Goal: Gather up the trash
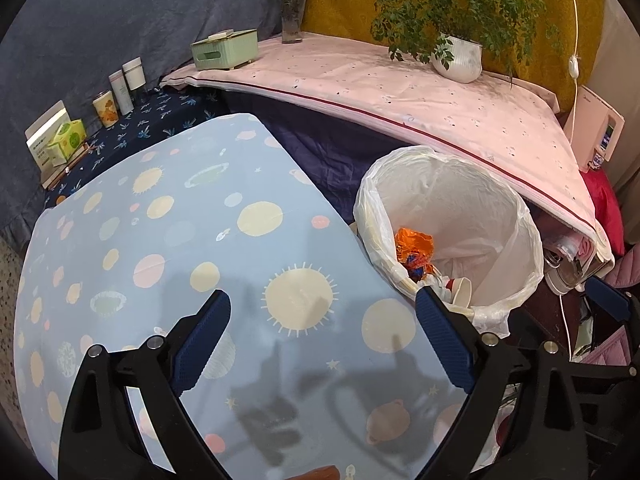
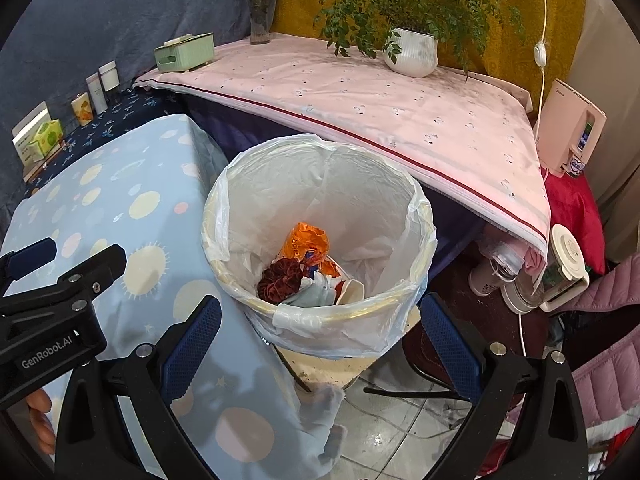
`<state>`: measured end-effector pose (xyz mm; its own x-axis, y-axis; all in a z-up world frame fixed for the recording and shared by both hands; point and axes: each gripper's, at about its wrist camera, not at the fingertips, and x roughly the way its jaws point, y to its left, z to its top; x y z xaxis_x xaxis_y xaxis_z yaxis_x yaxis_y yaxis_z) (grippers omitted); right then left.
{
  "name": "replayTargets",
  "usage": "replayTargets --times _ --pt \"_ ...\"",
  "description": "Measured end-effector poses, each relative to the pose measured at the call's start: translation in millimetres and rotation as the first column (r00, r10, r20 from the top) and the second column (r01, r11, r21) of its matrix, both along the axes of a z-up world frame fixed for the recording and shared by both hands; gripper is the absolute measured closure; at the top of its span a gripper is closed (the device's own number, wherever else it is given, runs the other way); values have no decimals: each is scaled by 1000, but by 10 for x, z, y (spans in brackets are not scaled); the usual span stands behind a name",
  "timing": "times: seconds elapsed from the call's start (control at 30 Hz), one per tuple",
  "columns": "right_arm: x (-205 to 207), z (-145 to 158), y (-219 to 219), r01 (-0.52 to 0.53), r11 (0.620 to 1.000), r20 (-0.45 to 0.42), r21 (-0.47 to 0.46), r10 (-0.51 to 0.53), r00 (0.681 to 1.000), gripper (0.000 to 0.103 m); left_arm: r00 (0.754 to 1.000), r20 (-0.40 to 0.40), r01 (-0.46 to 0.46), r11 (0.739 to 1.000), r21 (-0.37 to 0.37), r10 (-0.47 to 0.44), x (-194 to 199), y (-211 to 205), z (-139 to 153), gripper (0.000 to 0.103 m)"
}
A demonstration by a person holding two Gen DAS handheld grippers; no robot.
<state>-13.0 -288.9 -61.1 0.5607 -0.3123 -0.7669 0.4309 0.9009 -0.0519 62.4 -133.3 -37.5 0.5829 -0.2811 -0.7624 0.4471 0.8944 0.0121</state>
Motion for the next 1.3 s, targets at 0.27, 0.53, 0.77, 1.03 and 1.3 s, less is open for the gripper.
replayTargets --times 0.27,0.53,0.77,1.03,1.3 --pt "-3 -13 -1 1 1000 -4 -4 -1 1000 7 1000 6 -4 1000 10 4 6 -13 -1 14" --pt "-13 -34 -38 7 1000 -8 -5 -7 1000 7 1000 8 -21 1000 11 21 40 17 -2 14" --pt "-26 -38 -55 11 1000 -5 -6 -11 1000 7 1000 13 -27 999 16 27 48 27 -13 14" --pt "-22 -45 -81 9 1000 -10 -5 -9 1000 7 1000 16 -17 999 28 17 15 19 -37 14" --pt "-26 -51 -73 10 1000 -10 -7 -11 1000 7 1000 3 -29 999 34 29 7 -2 -68 14"
